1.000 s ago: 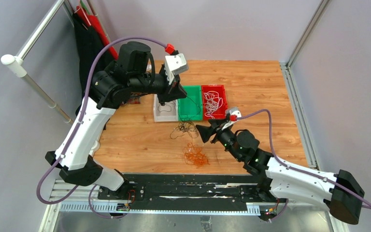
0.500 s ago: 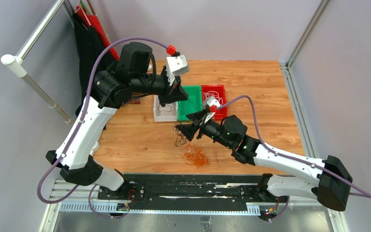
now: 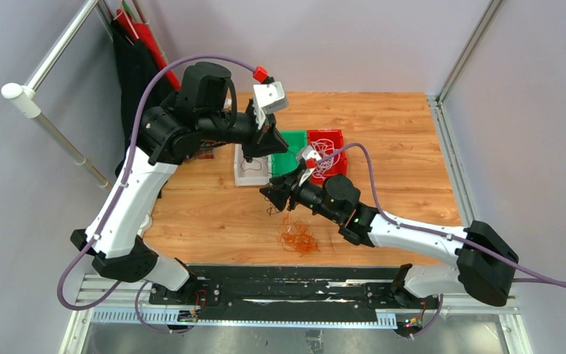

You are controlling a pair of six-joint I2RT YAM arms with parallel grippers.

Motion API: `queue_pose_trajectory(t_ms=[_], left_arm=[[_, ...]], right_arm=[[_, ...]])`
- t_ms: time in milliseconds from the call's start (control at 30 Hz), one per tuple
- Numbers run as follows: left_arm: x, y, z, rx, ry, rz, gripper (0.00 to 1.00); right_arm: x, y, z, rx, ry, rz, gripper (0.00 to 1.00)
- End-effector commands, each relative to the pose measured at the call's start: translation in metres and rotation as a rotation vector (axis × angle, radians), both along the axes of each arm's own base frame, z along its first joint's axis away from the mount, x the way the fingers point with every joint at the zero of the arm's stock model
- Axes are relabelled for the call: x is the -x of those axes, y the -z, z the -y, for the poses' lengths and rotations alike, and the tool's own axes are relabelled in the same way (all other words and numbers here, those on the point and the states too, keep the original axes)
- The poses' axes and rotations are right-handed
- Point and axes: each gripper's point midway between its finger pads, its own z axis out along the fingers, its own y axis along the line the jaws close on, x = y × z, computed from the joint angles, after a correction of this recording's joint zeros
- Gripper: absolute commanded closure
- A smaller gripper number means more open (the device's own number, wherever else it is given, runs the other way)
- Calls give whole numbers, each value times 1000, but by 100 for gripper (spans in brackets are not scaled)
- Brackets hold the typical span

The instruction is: Untangle the cables

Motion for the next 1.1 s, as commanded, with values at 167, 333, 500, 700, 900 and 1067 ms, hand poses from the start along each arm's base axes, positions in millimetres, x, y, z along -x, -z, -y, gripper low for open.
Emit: queue_pose_trajectory(t_ms=[167,333,500,700,900,1067], left_arm=[[6,-62,-10,119,-32,127,100],[-2,-90,-22,143,-106,240,100],[-15,-127,-40,170,-214,398,100],[-26,-168,-64,234,-352,559,99],[-18,-136,-53,209,-280,469,100],[-18,-96,-42,150,-237,369,100]], right_arm=[[-17,88,30,60,166,-94,60],[-12,124,53,98,220,-144,66],[-7,159,73,155,268,-186,67],[3,192,99,196,318,-246,72],[4,158,101,139,314,-209,63],[1,64,85,39,254,-96,40]])
